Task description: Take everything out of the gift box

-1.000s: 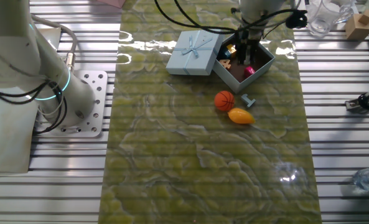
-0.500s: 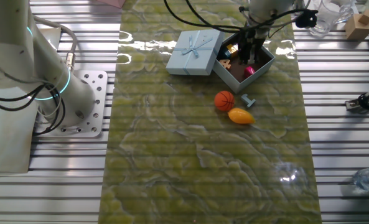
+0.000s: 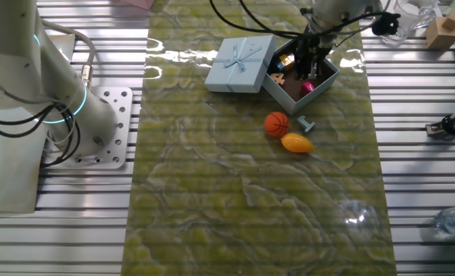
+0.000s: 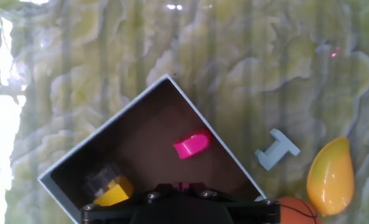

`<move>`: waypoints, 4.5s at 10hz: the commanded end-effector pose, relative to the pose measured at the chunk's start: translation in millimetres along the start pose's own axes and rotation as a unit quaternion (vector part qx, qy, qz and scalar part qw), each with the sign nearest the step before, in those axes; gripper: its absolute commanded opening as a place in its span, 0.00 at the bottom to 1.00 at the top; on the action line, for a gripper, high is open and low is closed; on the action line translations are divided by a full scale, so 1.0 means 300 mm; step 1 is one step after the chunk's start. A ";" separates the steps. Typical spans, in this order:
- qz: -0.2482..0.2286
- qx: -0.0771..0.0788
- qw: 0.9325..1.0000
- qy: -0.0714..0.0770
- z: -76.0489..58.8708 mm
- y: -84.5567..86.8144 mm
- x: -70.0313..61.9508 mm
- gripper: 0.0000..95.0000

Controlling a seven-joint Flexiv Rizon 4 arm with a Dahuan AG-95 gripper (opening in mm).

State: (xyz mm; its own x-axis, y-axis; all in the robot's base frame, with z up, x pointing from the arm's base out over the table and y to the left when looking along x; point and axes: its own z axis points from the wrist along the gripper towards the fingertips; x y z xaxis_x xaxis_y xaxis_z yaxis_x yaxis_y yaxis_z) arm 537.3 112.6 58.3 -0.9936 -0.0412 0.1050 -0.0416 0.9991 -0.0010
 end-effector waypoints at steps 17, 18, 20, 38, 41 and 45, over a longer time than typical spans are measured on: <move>0.034 0.019 0.999 -0.001 0.014 0.072 -0.086 0.20; 0.037 0.019 0.999 0.000 0.014 0.068 -0.075 0.20; 0.024 -0.002 1.000 0.010 0.027 0.048 -0.059 0.40; 0.034 0.001 0.999 0.014 0.021 0.028 -0.033 0.20; 0.036 0.003 0.999 -0.032 0.021 0.028 -0.033 0.20; 0.035 0.006 0.998 -0.044 0.021 0.028 -0.033 0.20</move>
State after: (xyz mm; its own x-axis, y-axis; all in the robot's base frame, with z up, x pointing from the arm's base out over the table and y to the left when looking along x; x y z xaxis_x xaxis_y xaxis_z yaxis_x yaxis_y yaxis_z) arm 545.1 121.1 51.5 -0.9992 0.0382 0.0089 0.0381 0.9991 -0.0192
